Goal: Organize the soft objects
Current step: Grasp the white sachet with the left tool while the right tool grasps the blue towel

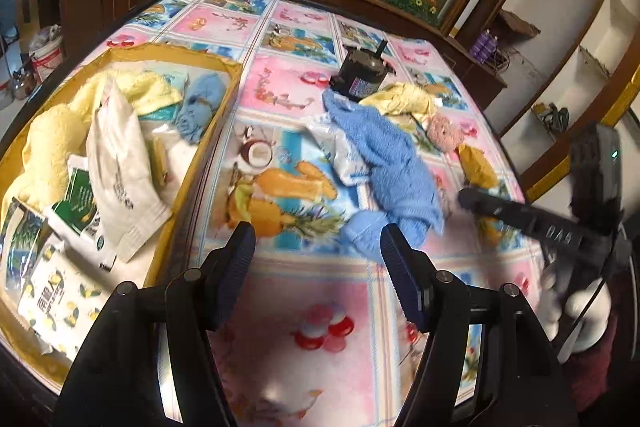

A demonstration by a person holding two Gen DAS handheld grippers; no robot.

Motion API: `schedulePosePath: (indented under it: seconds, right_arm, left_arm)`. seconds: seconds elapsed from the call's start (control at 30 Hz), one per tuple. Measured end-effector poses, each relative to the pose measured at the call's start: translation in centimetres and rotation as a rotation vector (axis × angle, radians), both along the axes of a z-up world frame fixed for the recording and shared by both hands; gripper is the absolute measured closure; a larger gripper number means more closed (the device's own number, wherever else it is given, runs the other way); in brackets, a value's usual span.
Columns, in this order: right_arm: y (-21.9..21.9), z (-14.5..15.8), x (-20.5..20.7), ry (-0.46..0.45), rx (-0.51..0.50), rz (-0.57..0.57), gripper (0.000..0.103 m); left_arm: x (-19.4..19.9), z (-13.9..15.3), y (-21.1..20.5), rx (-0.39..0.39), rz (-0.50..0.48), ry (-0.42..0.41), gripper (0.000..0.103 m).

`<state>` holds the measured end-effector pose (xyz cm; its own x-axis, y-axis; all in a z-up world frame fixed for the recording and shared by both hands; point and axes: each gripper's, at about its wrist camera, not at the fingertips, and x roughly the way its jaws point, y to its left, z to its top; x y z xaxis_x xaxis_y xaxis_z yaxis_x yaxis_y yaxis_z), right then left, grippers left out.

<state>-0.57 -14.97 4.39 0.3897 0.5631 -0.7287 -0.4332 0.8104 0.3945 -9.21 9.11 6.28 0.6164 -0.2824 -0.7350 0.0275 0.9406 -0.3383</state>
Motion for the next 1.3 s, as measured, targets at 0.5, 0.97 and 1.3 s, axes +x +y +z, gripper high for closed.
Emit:
schedulePosePath:
  seconds: [0.5,0.97,1.3]
  right_arm:
    - [0.3,-3.2,2.5,-0.008,-0.069,-0.139,0.06]
    - [-2.0,-4.1,2.1,-0.032,0.016,-0.197,0.058]
    - [-2.6,-3.9,2.0,-0.044,0.055,-0.207,0.06]
  left_arm:
    - [6.8,-2.2,-1.1,0.001,0.034,0.086,0.037]
    - [13.7,-5.1,-7.1,0.265,-0.026,0.078,0.031]
    - [12.0,-4.5,-5.8,0.097,-0.091,0.046,0.077]
